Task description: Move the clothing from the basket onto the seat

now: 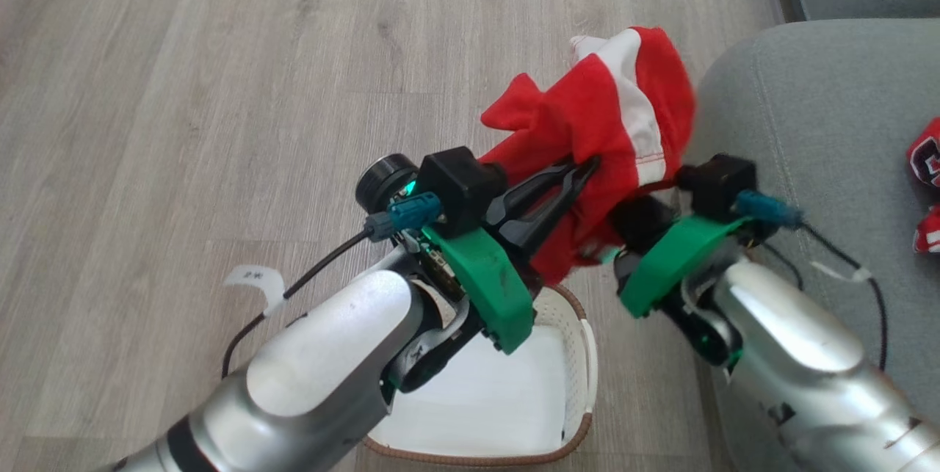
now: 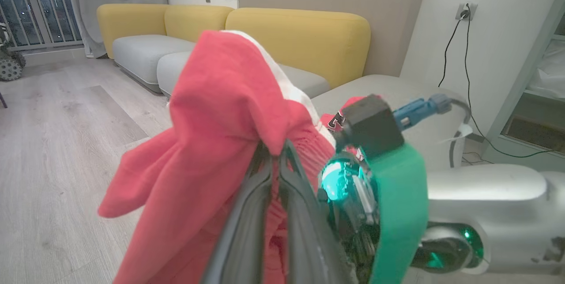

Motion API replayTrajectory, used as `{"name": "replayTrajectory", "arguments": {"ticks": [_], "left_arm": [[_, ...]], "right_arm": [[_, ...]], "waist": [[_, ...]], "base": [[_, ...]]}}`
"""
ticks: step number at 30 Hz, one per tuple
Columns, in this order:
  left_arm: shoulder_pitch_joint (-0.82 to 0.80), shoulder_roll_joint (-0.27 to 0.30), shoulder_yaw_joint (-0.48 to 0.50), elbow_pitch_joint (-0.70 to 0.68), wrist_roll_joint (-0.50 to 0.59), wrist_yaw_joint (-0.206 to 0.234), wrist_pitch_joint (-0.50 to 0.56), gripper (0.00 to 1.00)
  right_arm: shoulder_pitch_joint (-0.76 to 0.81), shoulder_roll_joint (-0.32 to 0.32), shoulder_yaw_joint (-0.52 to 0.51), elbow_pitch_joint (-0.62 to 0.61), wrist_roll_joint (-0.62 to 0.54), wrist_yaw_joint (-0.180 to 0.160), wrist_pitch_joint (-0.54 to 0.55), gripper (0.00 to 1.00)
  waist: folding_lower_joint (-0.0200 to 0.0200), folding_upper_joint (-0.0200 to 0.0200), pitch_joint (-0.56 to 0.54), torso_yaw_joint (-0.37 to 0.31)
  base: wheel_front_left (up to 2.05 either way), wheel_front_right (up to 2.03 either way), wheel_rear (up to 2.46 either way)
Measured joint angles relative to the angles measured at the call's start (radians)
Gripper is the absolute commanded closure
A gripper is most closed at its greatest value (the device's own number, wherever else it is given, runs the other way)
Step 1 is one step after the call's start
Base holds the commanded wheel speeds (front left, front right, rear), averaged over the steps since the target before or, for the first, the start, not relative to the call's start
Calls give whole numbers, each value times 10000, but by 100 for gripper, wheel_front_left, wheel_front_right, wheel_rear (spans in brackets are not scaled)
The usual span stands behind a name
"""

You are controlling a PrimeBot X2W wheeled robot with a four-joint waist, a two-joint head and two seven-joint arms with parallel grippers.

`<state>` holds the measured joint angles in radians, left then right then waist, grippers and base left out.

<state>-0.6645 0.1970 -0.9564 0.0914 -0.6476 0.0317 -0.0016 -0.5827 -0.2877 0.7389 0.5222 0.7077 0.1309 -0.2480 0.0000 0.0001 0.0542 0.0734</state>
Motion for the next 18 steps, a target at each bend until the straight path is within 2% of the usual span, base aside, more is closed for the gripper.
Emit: {"name": "replayTrajectory", "arguments": {"ticks": [6, 12, 13, 14, 16, 18], "left_arm": [[321, 205, 12, -6, -82, 61, -44, 100], [442, 270, 12, 4, -111, 221, -100, 99], [450, 278, 12, 4, -111, 228, -102, 89], [469, 284, 13, 4, -111, 240, -102, 67], [538, 311, 13, 0, -111, 330, -100, 0], [569, 360, 8, -17, -111, 393, -88, 0]], "right_arm": [[499, -6, -1685, -696, -711, 0, -13, 100], [1467, 33, -2892, -1486, -1371, 0, -17, 100], [1553, 46, -3097, -1643, -1425, 0, -17, 100], [1637, 56, -3310, -1814, -1490, 0, -17, 100], [1749, 71, -3730, -2123, -1670, 0, -17, 100], [1886, 79, -4163, -2458, -1816, 0, -19, 100]], "waist": [[0, 0, -2, -130], [0, 0, -32, -284], [0, 0, -26, -315], [0, 0, -23, -349], [0, 0, 4, -434], [0, 0, 56, -537]], "base": [[0, 0, 0], [0, 0, 0], [0, 0, 0], [0, 0, 0], [0, 0, 0], [0, 0, 0]]}}
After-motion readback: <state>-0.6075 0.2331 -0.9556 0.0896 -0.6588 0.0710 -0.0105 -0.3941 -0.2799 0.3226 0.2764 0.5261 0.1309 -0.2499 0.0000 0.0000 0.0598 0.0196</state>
